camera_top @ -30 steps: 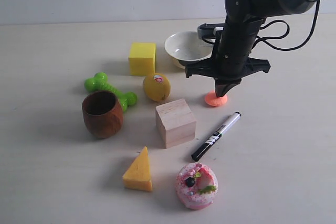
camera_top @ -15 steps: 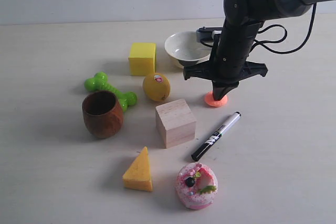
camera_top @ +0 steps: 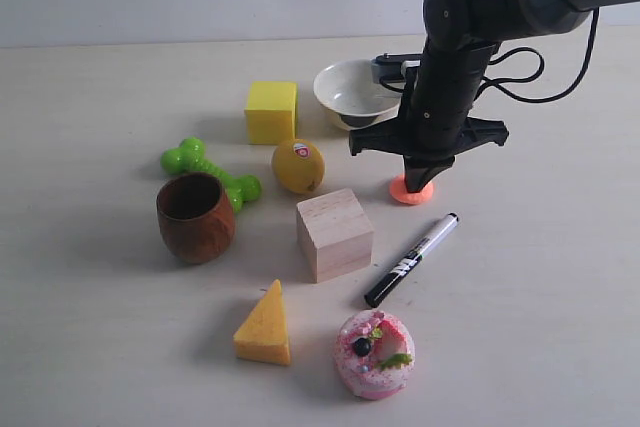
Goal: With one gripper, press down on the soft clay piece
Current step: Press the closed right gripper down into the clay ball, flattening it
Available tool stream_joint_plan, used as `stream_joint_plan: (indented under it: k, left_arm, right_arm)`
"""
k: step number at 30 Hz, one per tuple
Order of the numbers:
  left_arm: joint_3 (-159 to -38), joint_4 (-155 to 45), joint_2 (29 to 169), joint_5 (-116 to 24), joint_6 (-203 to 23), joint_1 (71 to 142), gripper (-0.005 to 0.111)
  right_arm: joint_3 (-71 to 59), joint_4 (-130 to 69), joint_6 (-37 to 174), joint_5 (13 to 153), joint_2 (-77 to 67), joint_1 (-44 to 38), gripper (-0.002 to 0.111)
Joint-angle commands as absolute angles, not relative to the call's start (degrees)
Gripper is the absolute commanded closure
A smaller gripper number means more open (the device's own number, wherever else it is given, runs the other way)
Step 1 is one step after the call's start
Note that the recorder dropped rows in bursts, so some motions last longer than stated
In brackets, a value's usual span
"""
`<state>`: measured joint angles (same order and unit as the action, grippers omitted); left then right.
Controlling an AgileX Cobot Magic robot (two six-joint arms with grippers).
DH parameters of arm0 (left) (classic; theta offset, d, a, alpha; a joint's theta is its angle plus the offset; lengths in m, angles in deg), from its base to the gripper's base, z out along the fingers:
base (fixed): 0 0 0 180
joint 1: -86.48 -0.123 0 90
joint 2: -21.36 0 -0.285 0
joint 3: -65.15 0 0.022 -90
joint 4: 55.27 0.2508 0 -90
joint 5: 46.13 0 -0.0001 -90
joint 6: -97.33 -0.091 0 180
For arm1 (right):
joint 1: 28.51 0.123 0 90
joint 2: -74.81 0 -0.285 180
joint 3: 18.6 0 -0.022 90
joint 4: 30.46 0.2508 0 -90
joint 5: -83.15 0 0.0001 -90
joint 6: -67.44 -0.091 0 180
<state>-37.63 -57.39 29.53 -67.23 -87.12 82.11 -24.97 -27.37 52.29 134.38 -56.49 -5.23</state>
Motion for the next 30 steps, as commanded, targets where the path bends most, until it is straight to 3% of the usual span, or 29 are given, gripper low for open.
stream_joint_plan:
  k: [1,30]
  left_arm:
    - [-37.6,-57.5,29.1,-66.8,-87.0,82.4,0.107]
    - [-37.6,-57.5,29.1,-66.8,-87.0,82.4,0.107]
  right_arm:
    - [-24.6,-29.2,52.4,133.8,-57.8,-5.2,0.108]
    - [-24.6,-30.5,52.4,134.1,-61.4,-5.2,0.108]
